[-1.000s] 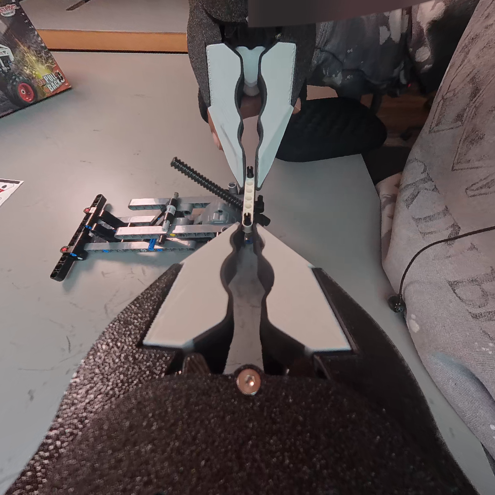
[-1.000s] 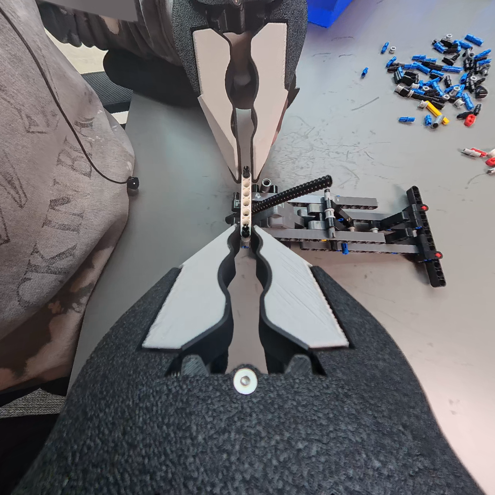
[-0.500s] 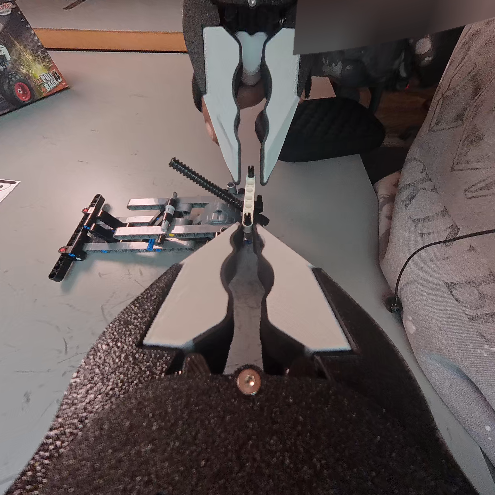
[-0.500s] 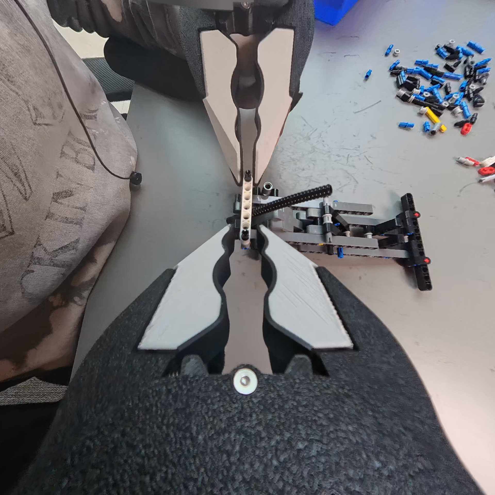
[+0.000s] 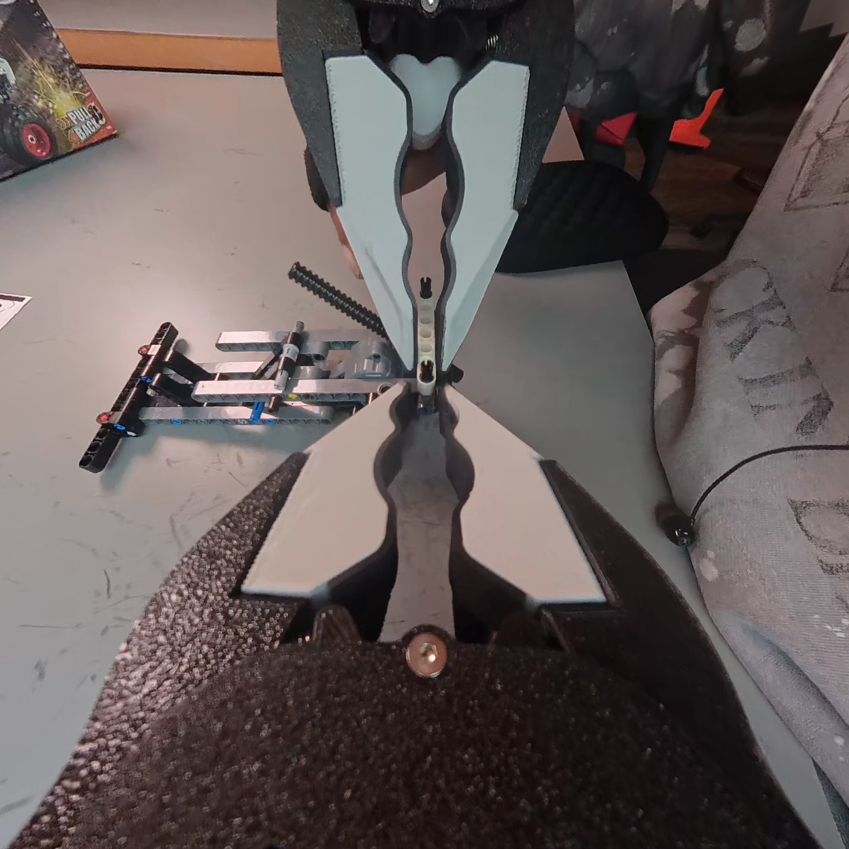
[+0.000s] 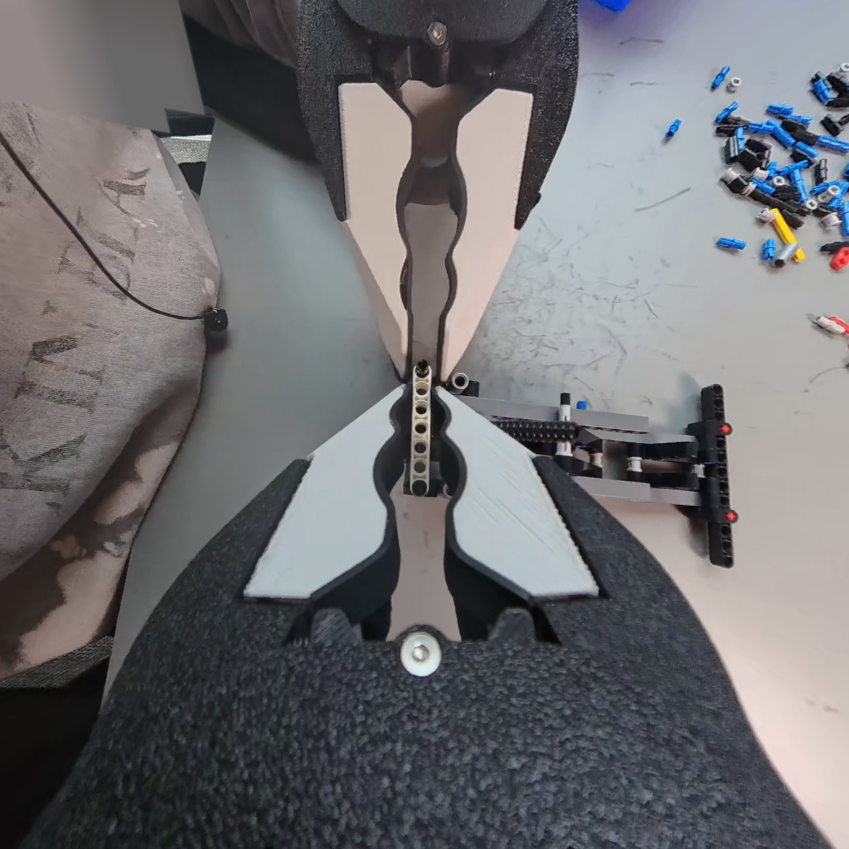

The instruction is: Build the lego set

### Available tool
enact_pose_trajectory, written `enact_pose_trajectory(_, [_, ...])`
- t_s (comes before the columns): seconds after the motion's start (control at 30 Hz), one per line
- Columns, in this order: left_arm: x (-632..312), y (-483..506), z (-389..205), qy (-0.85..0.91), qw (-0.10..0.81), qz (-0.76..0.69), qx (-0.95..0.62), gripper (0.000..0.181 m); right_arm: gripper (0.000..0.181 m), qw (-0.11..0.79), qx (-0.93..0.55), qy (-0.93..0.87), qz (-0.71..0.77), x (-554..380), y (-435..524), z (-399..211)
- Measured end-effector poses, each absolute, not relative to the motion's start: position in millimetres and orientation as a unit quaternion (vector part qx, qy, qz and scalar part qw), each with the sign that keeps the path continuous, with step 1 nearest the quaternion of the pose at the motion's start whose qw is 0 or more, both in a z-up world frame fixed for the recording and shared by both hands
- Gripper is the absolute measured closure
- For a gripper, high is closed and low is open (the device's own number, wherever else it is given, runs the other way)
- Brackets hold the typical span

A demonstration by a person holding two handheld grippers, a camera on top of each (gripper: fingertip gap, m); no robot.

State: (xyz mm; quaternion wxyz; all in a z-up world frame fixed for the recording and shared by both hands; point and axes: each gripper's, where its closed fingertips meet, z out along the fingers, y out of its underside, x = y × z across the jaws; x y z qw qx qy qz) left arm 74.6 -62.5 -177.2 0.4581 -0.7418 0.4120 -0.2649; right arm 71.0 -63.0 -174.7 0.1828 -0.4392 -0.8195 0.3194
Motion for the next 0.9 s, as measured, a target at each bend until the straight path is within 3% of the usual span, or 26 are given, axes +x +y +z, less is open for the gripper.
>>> enact_pose_trajectory(0.3, [74,-79,-194,0.212,0.322,-0.382,-0.840,0.150,0.174,0.143,-0.468,-0.819,0.300,71,-63,-176])
enact_pose_trajectory(0.47, [72,-69,-189,0.134,0.335,-0.385,-0.850,0.159,0.175,0.137,-0.478,-0.822,0.277,69,-63,-177])
enact_pose_trajectory(0.9, [77,-64,-204,0.194,0.360,-0.307,-0.860,0.170,0.174,0.126,-0.485,-0.837,0.220,71,-63,-179])
